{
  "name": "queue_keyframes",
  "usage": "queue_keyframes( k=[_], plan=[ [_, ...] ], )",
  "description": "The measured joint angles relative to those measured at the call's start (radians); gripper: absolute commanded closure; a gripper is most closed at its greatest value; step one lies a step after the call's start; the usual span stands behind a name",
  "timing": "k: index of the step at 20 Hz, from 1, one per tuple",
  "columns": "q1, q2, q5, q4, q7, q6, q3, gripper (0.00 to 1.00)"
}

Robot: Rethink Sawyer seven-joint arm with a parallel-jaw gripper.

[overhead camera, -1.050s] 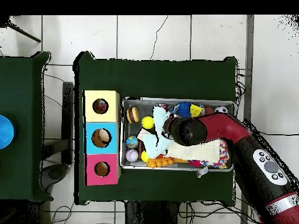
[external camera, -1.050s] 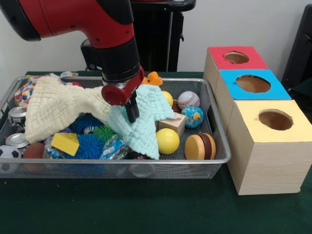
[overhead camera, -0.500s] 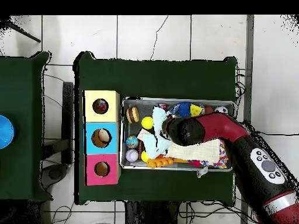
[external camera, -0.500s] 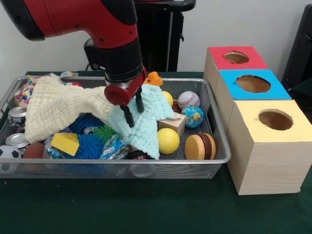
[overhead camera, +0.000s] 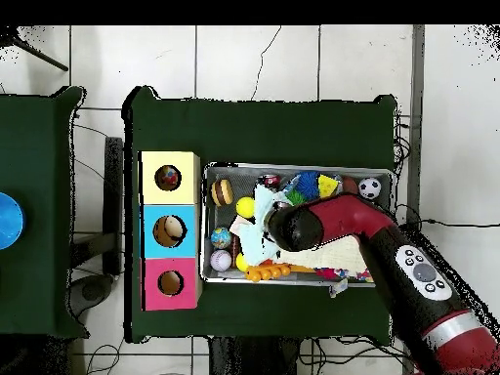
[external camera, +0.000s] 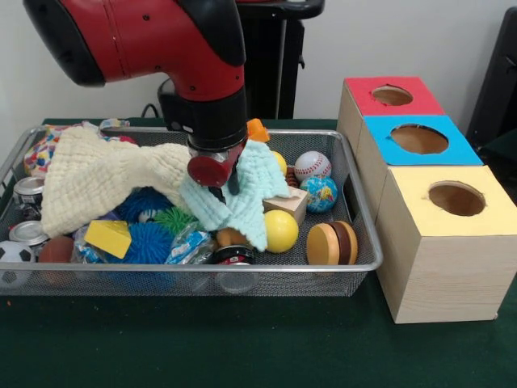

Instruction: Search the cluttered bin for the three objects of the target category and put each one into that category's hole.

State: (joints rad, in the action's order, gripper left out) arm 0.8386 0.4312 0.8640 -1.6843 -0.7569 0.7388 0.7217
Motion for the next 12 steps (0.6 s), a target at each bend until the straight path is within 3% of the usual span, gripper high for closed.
queue_keyframes(
  k=[7, 8, 12],
  plan=[
    [-0.011, -0.059, 0.045, 0.002, 0.000, -0.118, -0.036, 0.00],
    [-0.008, -0.070, 0.047, 0.002, 0.000, -0.140, -0.040, 1.00],
    [0.000, -0.080, 0.035, 0.002, 0.000, -0.147, -0.039, 1.00]
  ],
)
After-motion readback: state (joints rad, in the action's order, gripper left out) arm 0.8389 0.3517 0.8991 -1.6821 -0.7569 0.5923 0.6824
